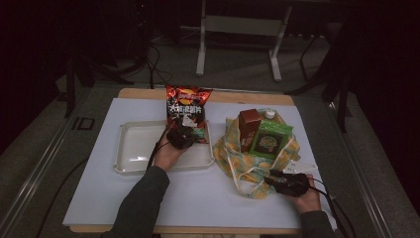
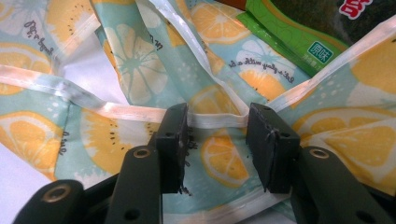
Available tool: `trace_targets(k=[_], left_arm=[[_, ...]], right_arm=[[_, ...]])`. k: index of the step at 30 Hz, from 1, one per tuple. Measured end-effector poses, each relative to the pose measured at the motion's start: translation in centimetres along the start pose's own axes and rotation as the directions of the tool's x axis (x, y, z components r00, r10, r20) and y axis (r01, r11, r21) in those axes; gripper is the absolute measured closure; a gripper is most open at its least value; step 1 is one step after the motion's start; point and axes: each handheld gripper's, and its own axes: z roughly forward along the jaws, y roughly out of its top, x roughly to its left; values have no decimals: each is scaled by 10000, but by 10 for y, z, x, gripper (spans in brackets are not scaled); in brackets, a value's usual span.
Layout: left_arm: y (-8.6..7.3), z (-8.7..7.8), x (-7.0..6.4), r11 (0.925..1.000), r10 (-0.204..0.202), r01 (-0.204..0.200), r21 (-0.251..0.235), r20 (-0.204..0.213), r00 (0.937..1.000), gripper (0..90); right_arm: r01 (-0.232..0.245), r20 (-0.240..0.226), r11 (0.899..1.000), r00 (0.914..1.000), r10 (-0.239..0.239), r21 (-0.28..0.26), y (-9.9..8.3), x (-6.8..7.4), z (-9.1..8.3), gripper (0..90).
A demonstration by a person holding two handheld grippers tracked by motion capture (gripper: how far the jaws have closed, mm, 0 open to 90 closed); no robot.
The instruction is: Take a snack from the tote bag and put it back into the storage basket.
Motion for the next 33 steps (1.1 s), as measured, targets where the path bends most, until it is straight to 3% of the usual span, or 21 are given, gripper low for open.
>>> trace_targets(k=[8,12,20,29,33], left_arm=[[6,-2,-22,9985,503,-487,-231,726,9961,873],[9,-1,-36,9966,809,-792,-214,1021,9915,874],[3,1,-54,9952,980,-955,-226,1695,9806,889],[-2,3,-62,9929,1186,-1189,-101,1926,9741,893],[-3,2,-64,9926,1204,-1209,-89,1888,9746,893]], right_arm=[[10,9,10000,10000,-10,-1,0,0,0,584],[12,9,10000,10000,-12,1,0,0,0,584],[10,6,10000,10000,-10,0,0,0,0,584],[15,9,10000,10000,-15,4,0,0,0,584],[18,11,10000,10000,-18,-3,0,0,0,584]])
